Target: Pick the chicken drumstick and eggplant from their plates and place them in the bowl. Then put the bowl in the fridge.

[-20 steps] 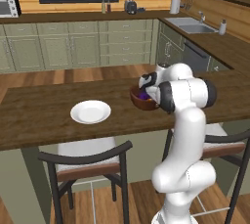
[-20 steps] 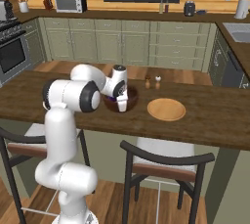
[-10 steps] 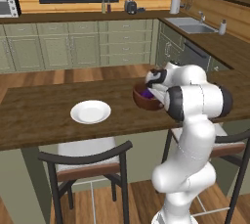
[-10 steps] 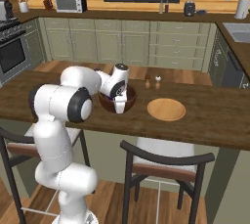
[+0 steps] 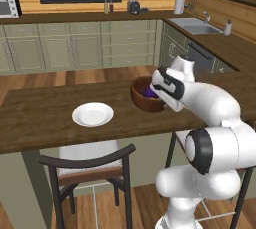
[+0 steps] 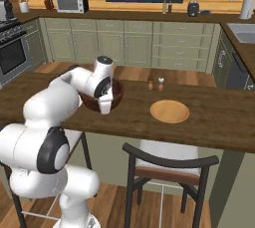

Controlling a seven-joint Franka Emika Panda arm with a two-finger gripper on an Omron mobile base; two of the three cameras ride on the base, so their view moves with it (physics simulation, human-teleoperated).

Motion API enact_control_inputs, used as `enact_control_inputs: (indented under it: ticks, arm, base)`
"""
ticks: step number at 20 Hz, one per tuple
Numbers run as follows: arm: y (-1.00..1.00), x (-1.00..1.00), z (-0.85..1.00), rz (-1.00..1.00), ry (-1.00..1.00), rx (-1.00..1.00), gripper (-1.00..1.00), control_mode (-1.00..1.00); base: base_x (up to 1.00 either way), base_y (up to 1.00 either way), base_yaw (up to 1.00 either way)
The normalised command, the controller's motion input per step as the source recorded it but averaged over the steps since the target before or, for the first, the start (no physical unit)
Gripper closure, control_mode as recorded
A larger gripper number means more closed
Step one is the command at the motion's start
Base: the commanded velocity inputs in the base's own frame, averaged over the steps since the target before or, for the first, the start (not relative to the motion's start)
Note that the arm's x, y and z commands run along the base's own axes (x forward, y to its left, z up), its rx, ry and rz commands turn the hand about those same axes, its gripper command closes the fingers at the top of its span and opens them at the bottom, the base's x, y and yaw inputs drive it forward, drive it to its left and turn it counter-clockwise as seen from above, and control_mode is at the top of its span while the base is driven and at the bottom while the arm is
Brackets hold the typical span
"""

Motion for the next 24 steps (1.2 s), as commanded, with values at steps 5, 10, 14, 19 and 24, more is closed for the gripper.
enact_control_inputs:
  ticks: [5, 10, 14, 19, 24]
  arm:
    - [0.69, -1.00, 0.40, 0.00, 0.00, -0.02, 1.00, -1.00]
    - [0.26, -0.94, 0.24, -0.12, 0.00, -0.02, 1.00, -1.00]
    - [0.00, -1.00, 0.14, -0.17, 0.00, -0.02, 1.00, -1.00]
    - [-0.01, -0.92, 0.19, -0.17, 0.02, -0.06, 1.00, -1.00]
    - [-0.01, -0.95, 0.02, -0.14, 0.01, -0.02, 1.00, -1.00]
  base:
    - [0.00, 0.00, 0.00]
    - [0.00, 0.00, 0.00]
    - [0.00, 0.00, 0.00]
    - [0.00, 0.00, 0.00]
    - [0.00, 0.00, 0.00]
